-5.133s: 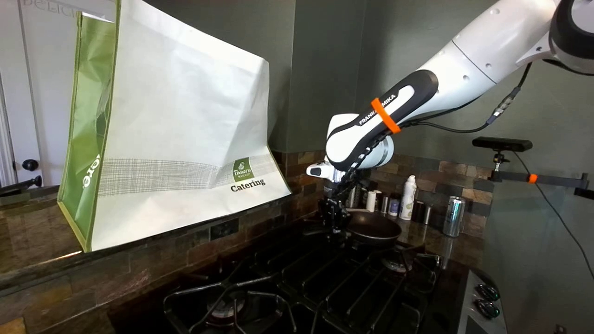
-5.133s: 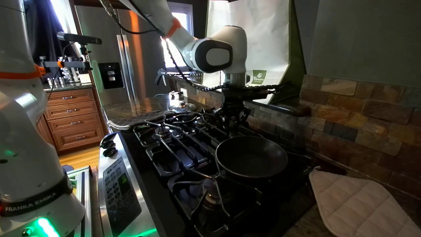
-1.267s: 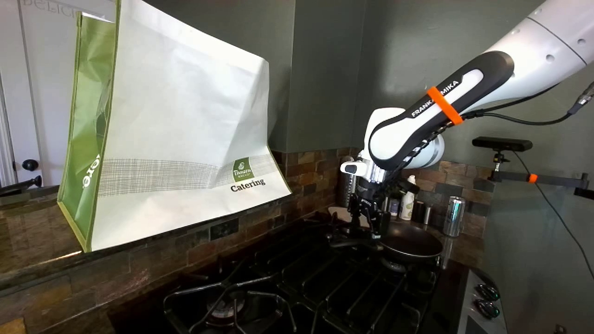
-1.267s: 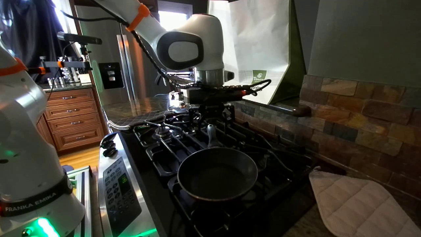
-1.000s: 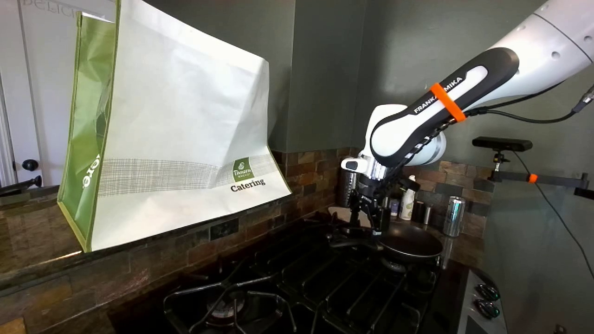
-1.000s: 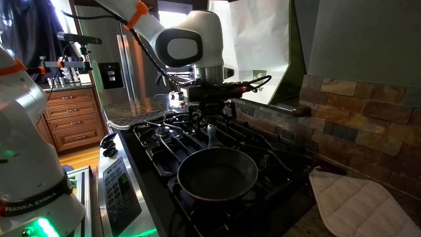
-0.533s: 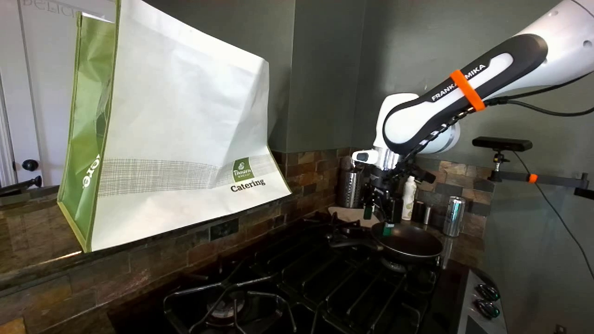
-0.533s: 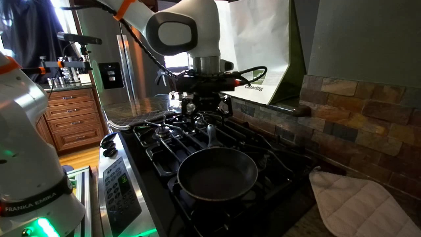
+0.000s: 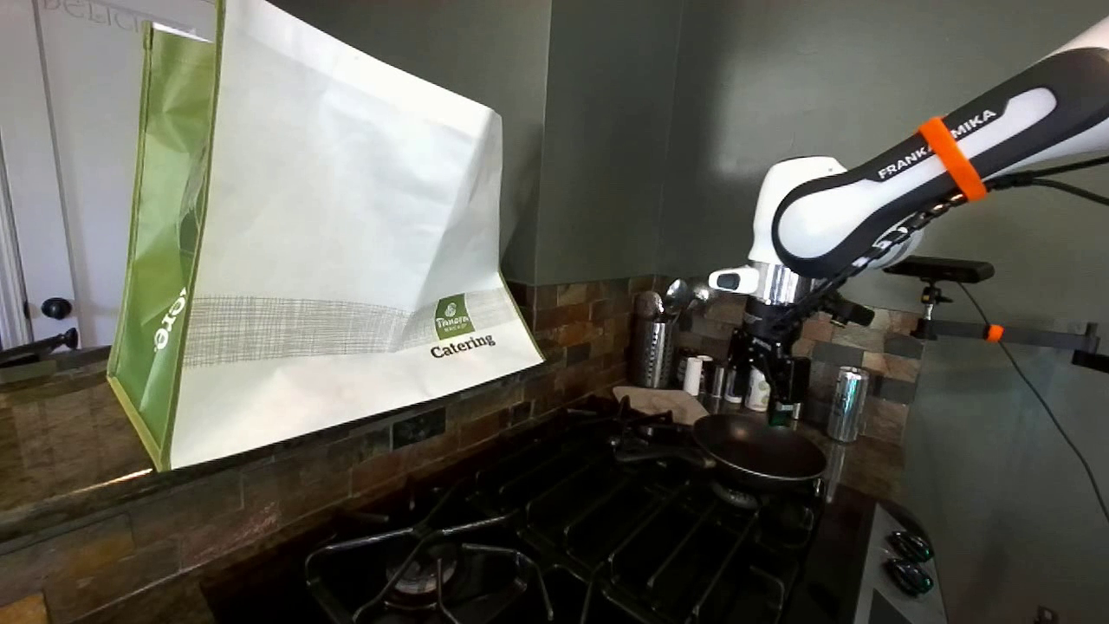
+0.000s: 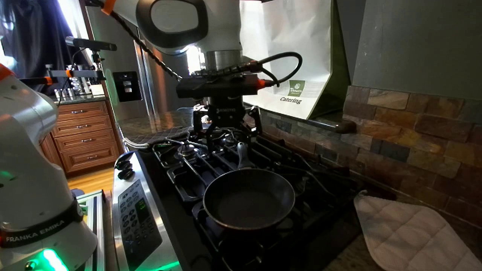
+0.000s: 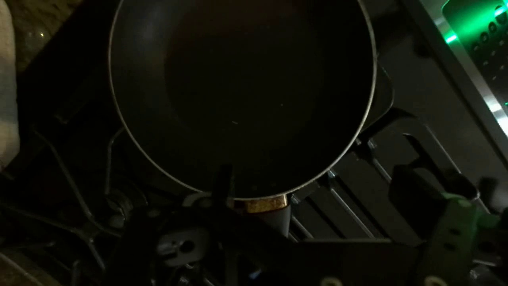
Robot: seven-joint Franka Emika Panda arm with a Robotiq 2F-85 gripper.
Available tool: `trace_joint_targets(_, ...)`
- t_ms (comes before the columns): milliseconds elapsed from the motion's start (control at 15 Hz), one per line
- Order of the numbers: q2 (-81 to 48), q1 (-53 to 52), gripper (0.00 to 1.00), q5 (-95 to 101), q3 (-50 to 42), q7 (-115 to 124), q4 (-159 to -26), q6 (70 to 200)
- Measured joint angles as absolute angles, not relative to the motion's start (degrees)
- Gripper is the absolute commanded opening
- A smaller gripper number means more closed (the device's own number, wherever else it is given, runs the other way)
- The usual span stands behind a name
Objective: Move the black pan forwards.
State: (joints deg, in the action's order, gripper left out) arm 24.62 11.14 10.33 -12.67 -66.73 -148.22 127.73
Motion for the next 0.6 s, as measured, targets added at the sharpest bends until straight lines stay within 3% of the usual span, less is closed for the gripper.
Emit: trace_joint_targets(600, 29.64, 11.19, 1.0, 13.0, -14.28, -68.77, -149.8, 127.83)
